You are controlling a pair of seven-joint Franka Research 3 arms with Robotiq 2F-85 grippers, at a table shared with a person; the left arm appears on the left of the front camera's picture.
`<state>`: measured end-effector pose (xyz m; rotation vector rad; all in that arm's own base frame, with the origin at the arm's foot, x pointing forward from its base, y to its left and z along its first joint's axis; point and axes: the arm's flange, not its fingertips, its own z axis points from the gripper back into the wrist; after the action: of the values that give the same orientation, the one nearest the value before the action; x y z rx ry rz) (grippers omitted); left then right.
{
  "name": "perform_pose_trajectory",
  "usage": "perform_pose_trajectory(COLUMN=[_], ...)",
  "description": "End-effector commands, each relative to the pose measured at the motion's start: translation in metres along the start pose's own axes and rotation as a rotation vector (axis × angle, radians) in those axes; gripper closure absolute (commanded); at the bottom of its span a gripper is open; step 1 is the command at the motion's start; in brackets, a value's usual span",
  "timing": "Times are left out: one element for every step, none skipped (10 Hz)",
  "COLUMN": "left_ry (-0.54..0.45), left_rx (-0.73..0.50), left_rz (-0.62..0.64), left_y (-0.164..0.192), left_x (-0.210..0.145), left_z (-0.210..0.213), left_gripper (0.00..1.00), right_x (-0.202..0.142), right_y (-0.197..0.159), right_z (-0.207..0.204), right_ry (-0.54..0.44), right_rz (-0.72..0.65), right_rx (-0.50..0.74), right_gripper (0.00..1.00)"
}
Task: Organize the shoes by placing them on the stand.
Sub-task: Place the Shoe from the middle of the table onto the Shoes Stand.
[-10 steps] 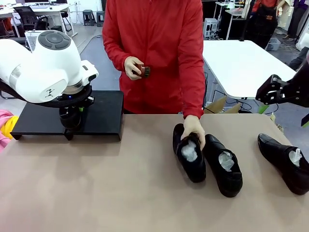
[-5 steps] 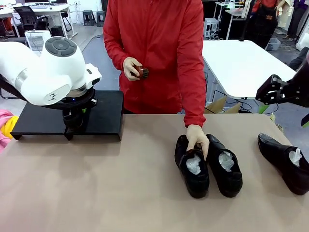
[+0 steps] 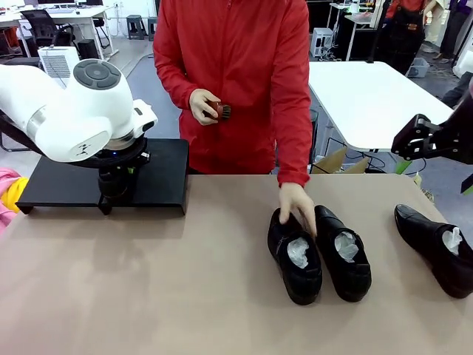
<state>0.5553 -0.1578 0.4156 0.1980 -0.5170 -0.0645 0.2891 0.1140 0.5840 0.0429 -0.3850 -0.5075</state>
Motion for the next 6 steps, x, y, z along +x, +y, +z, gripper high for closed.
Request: perform_pose_trajectory(left_ry=[-0.024, -0.024, -0.013, -0.003, -0.003, -0.003], left_rx=[0.033, 0.026, 0.028, 0.001, 0.001, 0.001], left_rz=[0.029, 0.049, 0.089, 0.015, 0.015, 0.015], left_y=[-0.0022, -0.0016, 0.0002, 0.0017, 0.0017, 0.0017], left_x=[0.0045, 0.0048, 0.0065, 0.0018, 0.0018, 0.0018], left_z=[-0.0028, -0.0020, 0.0003, 0.0006, 0.0006, 0.0006], left_gripper=[0.43, 0.43, 0.43, 0.43, 0.43, 0.43], right_x=[0.0012, 0.0012, 0.0012, 0.0012, 0.0012, 0.0012], right_y=[0.0001, 0.0001, 0.0001, 0.0001, 0.0001, 0.0001], right_z=[0.0018, 0.0018, 0.0018, 0.0018, 0.0018, 0.0018], right_ry=[-0.001, -0.001, -0.001, -0.001, -0.001, -0.001], right_rz=[0.019, 0.019, 0.019, 0.019, 0.019, 0.019], right_rx=[0.002, 0.002, 0.002, 0.002, 0.002, 0.002], right_gripper=[0.00, 0.00, 0.00, 0.00, 0.00, 0.00])
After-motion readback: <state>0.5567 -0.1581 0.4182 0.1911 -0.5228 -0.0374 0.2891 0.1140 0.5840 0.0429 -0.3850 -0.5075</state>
